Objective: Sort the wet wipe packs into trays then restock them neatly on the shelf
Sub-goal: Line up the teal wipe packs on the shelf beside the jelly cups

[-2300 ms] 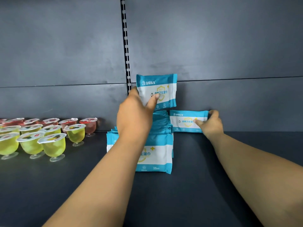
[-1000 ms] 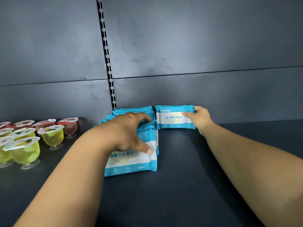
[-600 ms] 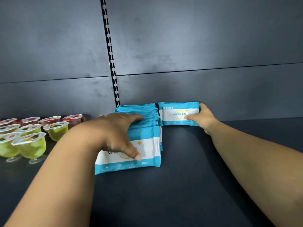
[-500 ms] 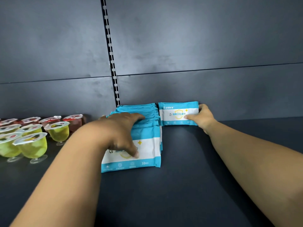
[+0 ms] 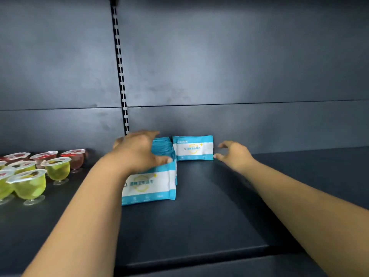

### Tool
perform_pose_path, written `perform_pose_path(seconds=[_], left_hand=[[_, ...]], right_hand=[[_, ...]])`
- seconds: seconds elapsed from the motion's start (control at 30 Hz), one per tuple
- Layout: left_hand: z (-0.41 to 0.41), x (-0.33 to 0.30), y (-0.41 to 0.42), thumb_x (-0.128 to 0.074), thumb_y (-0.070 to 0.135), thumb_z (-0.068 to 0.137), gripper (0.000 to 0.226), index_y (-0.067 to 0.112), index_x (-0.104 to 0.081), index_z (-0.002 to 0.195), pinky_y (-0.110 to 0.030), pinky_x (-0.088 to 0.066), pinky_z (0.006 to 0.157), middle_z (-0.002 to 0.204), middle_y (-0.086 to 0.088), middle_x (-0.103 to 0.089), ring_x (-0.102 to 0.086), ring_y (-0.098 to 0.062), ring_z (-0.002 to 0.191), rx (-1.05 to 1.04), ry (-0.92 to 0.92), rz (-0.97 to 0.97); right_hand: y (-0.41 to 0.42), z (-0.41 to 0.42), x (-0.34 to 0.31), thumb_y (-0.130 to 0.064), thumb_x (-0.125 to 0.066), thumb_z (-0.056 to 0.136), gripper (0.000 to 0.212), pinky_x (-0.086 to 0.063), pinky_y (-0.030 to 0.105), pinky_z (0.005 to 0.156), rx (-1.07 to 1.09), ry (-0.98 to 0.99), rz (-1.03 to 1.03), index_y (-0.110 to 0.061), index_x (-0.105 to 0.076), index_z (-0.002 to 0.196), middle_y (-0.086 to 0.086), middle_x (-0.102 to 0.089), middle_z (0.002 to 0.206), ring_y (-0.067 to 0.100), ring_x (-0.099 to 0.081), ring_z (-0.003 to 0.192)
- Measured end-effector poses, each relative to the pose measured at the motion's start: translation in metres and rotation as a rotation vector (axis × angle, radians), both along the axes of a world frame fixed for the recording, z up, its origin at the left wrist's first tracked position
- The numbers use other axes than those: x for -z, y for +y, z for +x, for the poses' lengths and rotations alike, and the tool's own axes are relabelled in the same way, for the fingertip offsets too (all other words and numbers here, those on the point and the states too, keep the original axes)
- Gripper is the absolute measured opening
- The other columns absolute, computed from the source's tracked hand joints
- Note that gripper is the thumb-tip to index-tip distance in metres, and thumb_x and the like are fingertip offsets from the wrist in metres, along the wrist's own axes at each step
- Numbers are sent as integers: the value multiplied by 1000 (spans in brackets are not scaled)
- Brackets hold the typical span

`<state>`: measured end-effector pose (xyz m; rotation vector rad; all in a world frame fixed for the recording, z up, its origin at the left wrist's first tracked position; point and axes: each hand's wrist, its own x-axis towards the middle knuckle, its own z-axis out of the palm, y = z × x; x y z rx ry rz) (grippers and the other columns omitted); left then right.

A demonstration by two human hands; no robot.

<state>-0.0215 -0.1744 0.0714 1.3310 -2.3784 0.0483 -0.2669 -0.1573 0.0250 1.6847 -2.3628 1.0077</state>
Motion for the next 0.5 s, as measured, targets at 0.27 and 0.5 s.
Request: perform_pose_path(seconds=[0.27,0.5], left_hand=[[-34,17,100,-50,46,88,40,20,-60,117,-33,-39,97,119,1,-61,-51,-22,112,335,48,-416],[-46,78,192,-44,39,81,39,10,-68,88,-37,-51,77,83,-6,-70,-64,-28,80,294,104,-489]], right_hand=[[140,17,-12,-34,-58,89,34,-38,29,95,-199,364,-201,-14,-59,117,1,-60,121,20,-50,115],[211,1,54,-34,-55,79,30,-41,24,71,-361,376,-643,-8,-69,86,3,-69,75,20,-59,73]])
